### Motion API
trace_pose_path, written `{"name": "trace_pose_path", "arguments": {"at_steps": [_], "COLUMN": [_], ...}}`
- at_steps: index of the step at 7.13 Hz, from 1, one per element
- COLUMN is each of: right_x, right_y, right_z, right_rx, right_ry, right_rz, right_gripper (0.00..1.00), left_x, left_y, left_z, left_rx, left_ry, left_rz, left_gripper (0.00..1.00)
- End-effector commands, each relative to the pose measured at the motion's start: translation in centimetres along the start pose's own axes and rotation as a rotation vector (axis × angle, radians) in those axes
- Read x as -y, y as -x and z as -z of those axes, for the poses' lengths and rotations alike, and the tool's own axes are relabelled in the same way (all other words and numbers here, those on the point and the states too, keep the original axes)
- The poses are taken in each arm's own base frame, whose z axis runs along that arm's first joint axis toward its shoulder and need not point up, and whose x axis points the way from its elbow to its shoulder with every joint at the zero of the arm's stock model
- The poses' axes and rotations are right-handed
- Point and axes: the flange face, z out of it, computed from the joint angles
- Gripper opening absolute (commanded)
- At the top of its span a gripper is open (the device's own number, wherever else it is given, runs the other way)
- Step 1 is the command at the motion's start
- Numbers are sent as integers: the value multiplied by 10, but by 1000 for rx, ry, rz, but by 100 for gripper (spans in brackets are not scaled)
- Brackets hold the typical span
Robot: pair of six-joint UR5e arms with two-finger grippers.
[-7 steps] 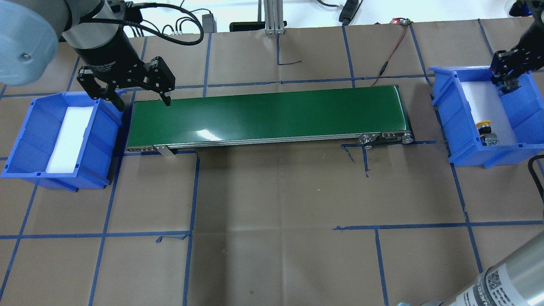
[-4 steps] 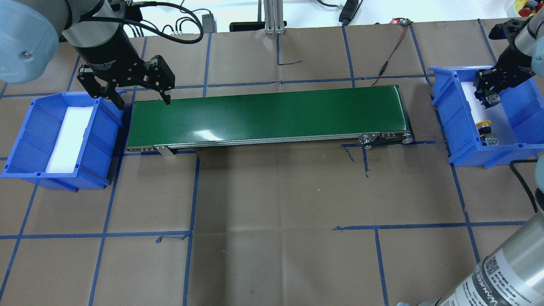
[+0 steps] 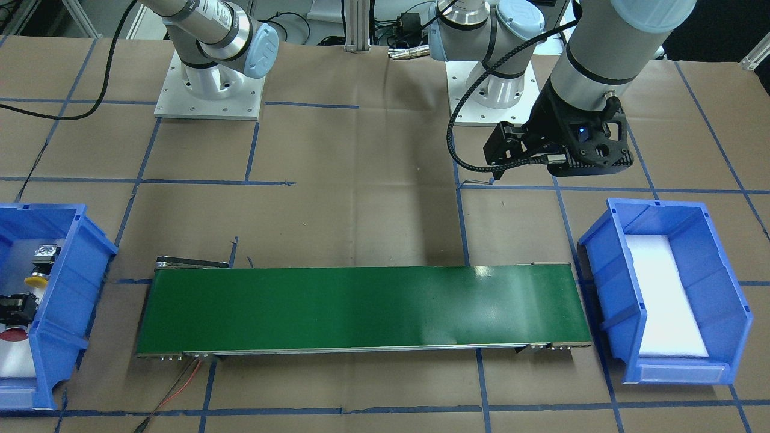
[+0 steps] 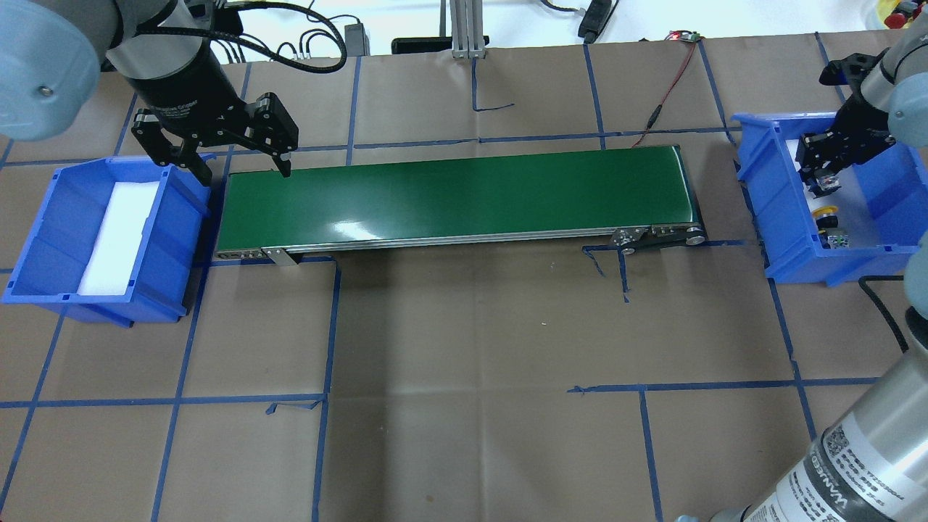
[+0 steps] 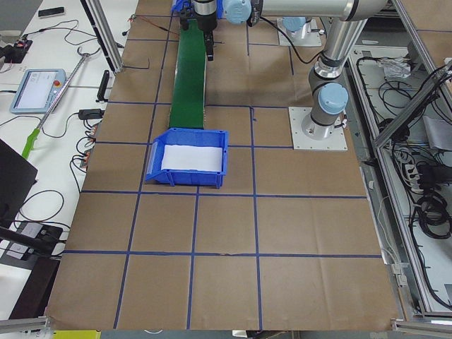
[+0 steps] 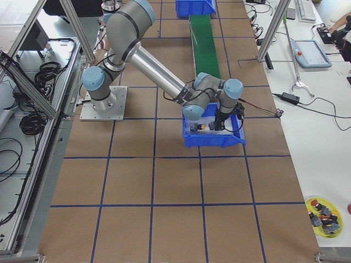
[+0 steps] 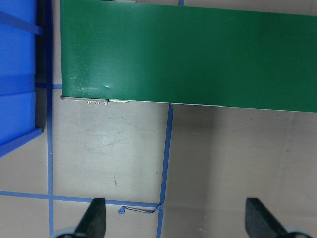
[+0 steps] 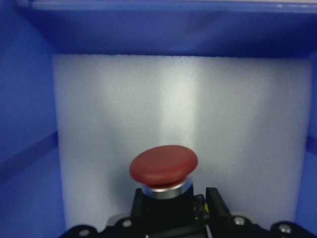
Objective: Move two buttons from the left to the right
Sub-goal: 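Carry the red button with the right gripper into the bin and release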
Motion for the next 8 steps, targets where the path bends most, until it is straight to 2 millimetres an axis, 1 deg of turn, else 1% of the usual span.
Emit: {"name": "trace_pose_path", "arguments": {"at_steps": [1, 2, 3, 4, 5, 6, 7, 8], "right_x": [2, 2, 4, 1, -3, -8, -14, -26], "right_y": [-1, 0, -2, 3, 21, 58, 75, 101], "right_z": [7, 19, 46, 81, 126, 166, 182, 206], "right_rx": [-10, -21, -43, -51, -61, -93, -87, -70], "right_ry": [-8, -22, -54, -69, -107, -146, -152, -161], "right_rz": [0, 5, 1, 5, 24, 66, 5, -48], "right_gripper": [100, 100, 100, 100, 100, 100, 100, 100], "left_x": [0, 0, 0, 0, 1, 1, 1, 1], "left_y": [0, 0, 0, 0, 0, 0, 0, 0], "left_z": [0, 0, 0, 0, 0, 0, 0, -1], "left_rx": [0, 0, 0, 0, 0, 0, 2, 2], "left_ry": [0, 0, 0, 0, 0, 0, 0, 1], "left_rz": [0, 0, 0, 0, 0, 0, 0, 0], "left_gripper": [100, 100, 100, 100, 100, 100, 100, 100]}}
